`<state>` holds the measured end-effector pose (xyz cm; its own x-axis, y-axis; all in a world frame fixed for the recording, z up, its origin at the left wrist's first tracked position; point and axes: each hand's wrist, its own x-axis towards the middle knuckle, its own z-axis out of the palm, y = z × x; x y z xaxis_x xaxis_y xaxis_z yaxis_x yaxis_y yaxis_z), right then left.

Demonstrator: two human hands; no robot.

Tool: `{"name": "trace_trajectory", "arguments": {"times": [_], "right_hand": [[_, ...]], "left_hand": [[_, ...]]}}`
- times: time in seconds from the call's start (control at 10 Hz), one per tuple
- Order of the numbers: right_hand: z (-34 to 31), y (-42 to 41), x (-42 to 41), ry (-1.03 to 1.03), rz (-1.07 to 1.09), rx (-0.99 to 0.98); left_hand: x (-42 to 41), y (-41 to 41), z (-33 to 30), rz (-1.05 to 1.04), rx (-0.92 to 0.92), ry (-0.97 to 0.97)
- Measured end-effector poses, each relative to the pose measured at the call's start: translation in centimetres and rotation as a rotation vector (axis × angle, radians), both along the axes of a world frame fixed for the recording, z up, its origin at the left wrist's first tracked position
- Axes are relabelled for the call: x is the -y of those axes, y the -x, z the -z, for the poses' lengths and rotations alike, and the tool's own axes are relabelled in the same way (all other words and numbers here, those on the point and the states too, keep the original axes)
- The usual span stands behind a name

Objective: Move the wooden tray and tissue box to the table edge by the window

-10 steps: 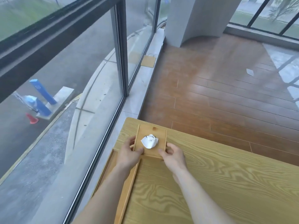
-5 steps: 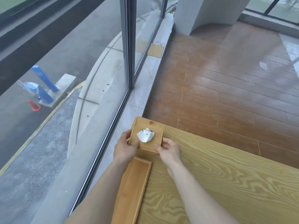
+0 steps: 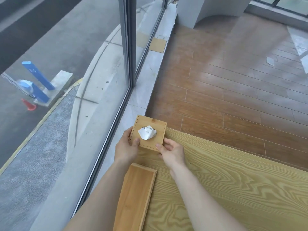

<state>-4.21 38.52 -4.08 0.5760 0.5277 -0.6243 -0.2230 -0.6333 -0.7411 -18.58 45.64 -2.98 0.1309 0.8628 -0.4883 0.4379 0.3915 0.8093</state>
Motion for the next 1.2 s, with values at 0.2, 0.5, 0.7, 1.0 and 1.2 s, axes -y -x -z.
{"name": "trace_trajectory", "arguments": {"times": [0.2, 0.5, 0.7, 1.0, 1.2], "right_hand": [[-0.1, 0.0, -1.2, -0.013, 0.033, -0.018], [-0.3, -0.2, -2.3, -0.019, 0.045, -0.03], [-0.8, -0.1, -2.3, -0.02, 0.048, -0.03], [-2.1, 0.1, -2.0, 0.066, -0.087, 0.1], [-4.0, -0.5, -0.9, 0.196, -0.301, 0.344]], "left_hand": [[-1.3, -0.3, -0.1, 0.02, -0.022, -0.025], [-2.6, -0.6, 0.0, 0.036, -0.008, -0.034], [-2.9, -0.4, -0.1, 0.037, 0.0, -0.031], [-2.7, -0.8, -0.5, 0.058, -0.077, -0.067], [-2.3, -0.9, -1.3, 0.138, -0.28, -0.178]]}}
